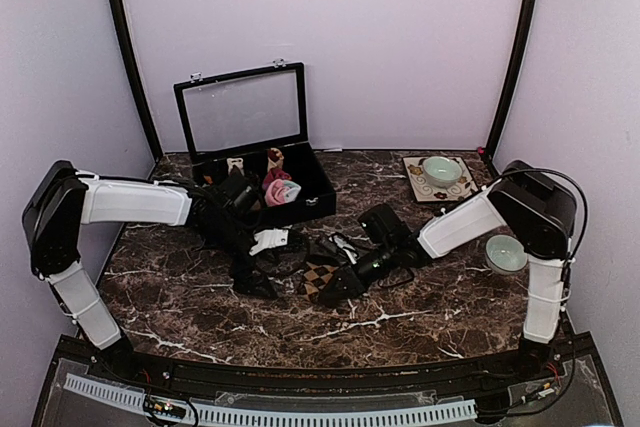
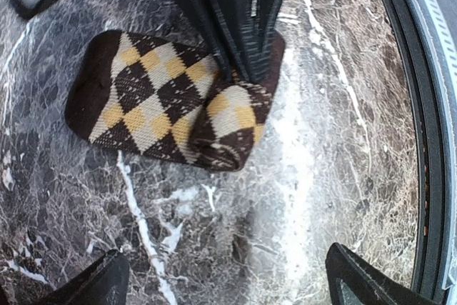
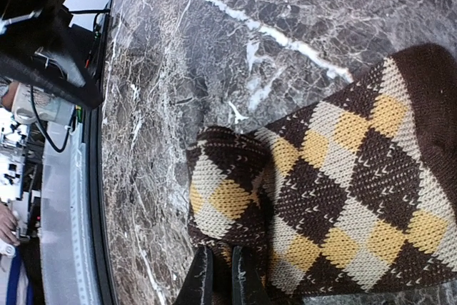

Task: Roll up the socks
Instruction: Roll the sock at the center of the board.

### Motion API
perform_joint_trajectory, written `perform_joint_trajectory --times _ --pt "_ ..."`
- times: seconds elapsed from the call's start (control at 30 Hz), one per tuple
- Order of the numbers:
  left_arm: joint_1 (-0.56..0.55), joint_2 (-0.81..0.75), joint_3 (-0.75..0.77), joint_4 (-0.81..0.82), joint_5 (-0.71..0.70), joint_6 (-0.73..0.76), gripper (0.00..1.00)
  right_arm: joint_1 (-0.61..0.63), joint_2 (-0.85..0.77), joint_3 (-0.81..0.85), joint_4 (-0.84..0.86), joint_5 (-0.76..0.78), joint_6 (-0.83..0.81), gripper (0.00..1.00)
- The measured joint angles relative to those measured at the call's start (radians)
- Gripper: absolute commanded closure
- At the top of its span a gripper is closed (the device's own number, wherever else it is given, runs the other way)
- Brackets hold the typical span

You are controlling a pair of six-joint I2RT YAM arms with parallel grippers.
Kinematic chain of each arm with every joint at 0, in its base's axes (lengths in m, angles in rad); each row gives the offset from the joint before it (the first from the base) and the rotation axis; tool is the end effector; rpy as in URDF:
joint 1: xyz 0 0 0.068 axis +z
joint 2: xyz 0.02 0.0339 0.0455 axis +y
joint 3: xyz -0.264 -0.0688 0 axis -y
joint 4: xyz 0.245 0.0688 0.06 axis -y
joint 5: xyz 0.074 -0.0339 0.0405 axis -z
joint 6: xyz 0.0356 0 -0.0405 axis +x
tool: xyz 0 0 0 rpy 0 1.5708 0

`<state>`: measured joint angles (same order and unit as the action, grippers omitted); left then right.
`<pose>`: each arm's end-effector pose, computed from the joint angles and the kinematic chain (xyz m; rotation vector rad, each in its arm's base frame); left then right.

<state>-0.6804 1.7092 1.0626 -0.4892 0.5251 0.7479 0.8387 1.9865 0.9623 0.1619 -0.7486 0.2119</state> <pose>0.2471 -0.2229 0.1802 1.8283 1.8724 -0.6822 0.2295 0.2916 0.1009 -1.1473 2.3293 1.3498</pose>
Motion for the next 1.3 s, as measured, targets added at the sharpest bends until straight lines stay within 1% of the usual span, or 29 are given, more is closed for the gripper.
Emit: perform_joint_trajectory --times 0.1,0.27,0.4,0.5,0.7,0.77,0.9,1.0,1.3 --pt "-0.040 -0.032 -0.024 0.021 -0.024 0.010 0.01 -0.012 0.014 0.018 -0.021 -0.024 0.040 1.00" --pt "-0.169 -0.031 -0.063 0.074 -0.094 0.043 0.01 -0.026 0.038 0.045 -0.050 -0.069 0.120 1.00" --pt "-0.245 0.018 -0.048 0.104 -0.128 0.058 0.09 -0.028 0.045 0.061 -0.073 -0.077 0.167 1.00" --pt "-0.257 0.045 -0.040 0.131 -0.153 0.064 0.14 -0.030 0.048 0.067 -0.079 -0.078 0.201 1.00" --pt "-0.270 0.049 -0.036 0.175 -0.204 0.079 0.19 -0.038 0.074 0.089 -0.079 -0.114 0.267 1.00" --pt "-0.278 0.049 -0.036 0.190 -0.217 0.089 0.25 -0.042 0.084 0.097 -0.080 -0.131 0.279 1.00" --pt "-0.296 0.053 -0.032 0.194 -0.236 0.115 0.34 -0.048 0.091 0.101 -0.077 -0.142 0.298 1.00" --pt "-0.303 0.057 -0.013 0.166 -0.233 0.125 0.37 -0.055 0.090 0.090 -0.057 -0.145 0.311 1.00" --pt "-0.313 0.074 0.039 0.135 -0.260 0.161 0.38 -0.071 0.091 0.057 0.003 -0.162 0.326 1.00"
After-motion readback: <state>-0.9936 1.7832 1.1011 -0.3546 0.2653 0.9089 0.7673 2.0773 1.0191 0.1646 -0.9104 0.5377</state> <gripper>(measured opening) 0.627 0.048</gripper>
